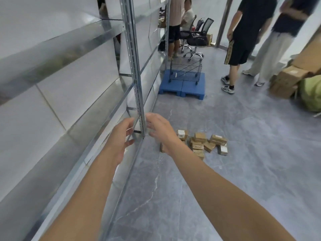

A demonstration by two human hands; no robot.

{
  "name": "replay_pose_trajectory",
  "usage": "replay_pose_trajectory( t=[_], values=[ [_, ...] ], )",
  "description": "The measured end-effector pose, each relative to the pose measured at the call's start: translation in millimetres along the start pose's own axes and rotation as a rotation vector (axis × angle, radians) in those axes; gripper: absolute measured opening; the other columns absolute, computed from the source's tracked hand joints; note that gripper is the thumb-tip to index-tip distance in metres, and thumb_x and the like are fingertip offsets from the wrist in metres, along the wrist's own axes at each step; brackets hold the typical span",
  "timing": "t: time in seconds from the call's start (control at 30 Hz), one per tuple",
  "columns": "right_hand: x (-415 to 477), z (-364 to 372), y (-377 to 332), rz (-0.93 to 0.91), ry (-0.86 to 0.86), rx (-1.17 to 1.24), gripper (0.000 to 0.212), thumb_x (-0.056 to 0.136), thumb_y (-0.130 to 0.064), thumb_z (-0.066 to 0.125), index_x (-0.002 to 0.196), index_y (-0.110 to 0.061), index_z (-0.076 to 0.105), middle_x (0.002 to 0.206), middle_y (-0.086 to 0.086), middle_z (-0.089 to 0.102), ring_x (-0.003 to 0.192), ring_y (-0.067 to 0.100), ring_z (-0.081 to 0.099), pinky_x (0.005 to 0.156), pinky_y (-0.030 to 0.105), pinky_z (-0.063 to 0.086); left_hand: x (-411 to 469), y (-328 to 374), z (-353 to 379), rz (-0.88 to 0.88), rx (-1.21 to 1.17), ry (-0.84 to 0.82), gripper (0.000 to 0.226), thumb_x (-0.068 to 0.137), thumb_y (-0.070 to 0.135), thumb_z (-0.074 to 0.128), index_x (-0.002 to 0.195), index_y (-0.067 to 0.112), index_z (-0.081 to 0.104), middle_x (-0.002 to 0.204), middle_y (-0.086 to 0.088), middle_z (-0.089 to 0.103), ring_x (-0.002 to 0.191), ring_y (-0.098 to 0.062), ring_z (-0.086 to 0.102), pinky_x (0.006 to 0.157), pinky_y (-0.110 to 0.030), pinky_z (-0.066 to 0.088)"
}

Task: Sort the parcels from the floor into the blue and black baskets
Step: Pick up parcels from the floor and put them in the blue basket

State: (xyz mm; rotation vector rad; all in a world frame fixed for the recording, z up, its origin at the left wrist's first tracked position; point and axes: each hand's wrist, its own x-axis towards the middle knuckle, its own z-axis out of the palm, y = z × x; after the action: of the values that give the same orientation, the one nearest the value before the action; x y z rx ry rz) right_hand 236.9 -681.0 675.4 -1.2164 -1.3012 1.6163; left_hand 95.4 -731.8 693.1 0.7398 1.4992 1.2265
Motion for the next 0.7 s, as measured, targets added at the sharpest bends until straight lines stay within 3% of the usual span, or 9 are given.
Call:
replay_pose_trajectory(
  t=[0.07, 0.13, 0.27, 0.4, 0.57, 0.7],
  values=[
    [-6.5, -10.6, 3.0, 0.017, 0.069, 0.014, 0.011, 0.104, -0.047, 0.057, 0.106, -0.038, 0.062, 0.123, 0.000, 0.066, 0.125, 0.021, 0.061, 0.112, 0.042, 0.048, 5.6, -4.8, 10.9, -0.009, 0.020, -0.056, 0.023, 0.102, 0.033, 0.058, 0.083, 0.028, 0.070, 0.083, 0.014, 0.069, 0.094, -0.011, 0.061, 0.087, -0.038, 0.048],
    [-12.4, -19.0, 8.1, 0.013, 0.126, 0.027, 0.009, 0.105, -0.047, 0.057, 0.104, -0.039, 0.060, 0.119, -0.009, 0.065, 0.124, 0.017, 0.061, 0.109, 0.039, 0.049, 9.2, -9.7, 18.3, -0.028, 0.033, -0.119, 0.021, 0.102, 0.033, 0.058, 0.084, 0.027, 0.068, 0.074, 0.016, 0.067, 0.087, -0.010, 0.060, 0.085, -0.037, 0.047],
    [-20.2, -31.3, 24.7, 0.018, 0.210, 0.049, 0.013, 0.102, -0.050, 0.060, 0.111, -0.040, 0.062, 0.127, -0.009, 0.064, 0.126, 0.014, 0.060, 0.114, 0.045, 0.048, 17.4, -22.4, 25.4, -0.042, 0.050, -0.211, 0.016, 0.099, 0.041, 0.061, 0.103, 0.027, 0.069, 0.103, 0.010, 0.067, 0.105, -0.014, 0.060, 0.085, -0.038, 0.048],
    [-30.1, -42.9, 35.9, 0.037, 0.266, 0.061, 0.027, 0.105, -0.047, 0.056, 0.128, -0.032, 0.055, 0.133, -0.007, 0.060, 0.128, 0.016, 0.058, 0.106, 0.035, 0.049, 20.5, -30.5, 38.4, -0.065, 0.076, -0.267, 0.020, 0.100, 0.040, 0.060, 0.112, 0.025, 0.067, 0.119, 0.006, 0.064, 0.111, -0.012, 0.059, 0.096, -0.045, 0.049],
    [-33.0, -67.1, 46.3, 0.047, 0.346, 0.092, 0.013, 0.105, -0.045, 0.058, 0.114, -0.036, 0.061, 0.129, -0.008, 0.064, 0.123, 0.009, 0.061, 0.111, 0.040, 0.049, 25.1, -36.9, 65.1, -0.088, 0.101, -0.323, 0.013, 0.104, 0.034, 0.056, 0.101, 0.026, 0.066, 0.105, 0.011, 0.066, 0.102, -0.005, 0.061, 0.086, -0.036, 0.050],
    [-25.0, -93.7, 56.3, 0.058, 0.376, 0.110, 0.036, 0.104, -0.047, 0.060, 0.133, -0.027, 0.062, 0.135, -0.003, 0.066, 0.129, 0.015, 0.061, 0.114, 0.046, 0.047, 39.8, -42.0, 87.0, -0.112, 0.131, -0.350, 0.014, 0.105, 0.035, 0.055, 0.103, 0.028, 0.067, 0.110, 0.013, 0.067, 0.110, -0.004, 0.060, 0.097, -0.039, 0.049]
  ],
)
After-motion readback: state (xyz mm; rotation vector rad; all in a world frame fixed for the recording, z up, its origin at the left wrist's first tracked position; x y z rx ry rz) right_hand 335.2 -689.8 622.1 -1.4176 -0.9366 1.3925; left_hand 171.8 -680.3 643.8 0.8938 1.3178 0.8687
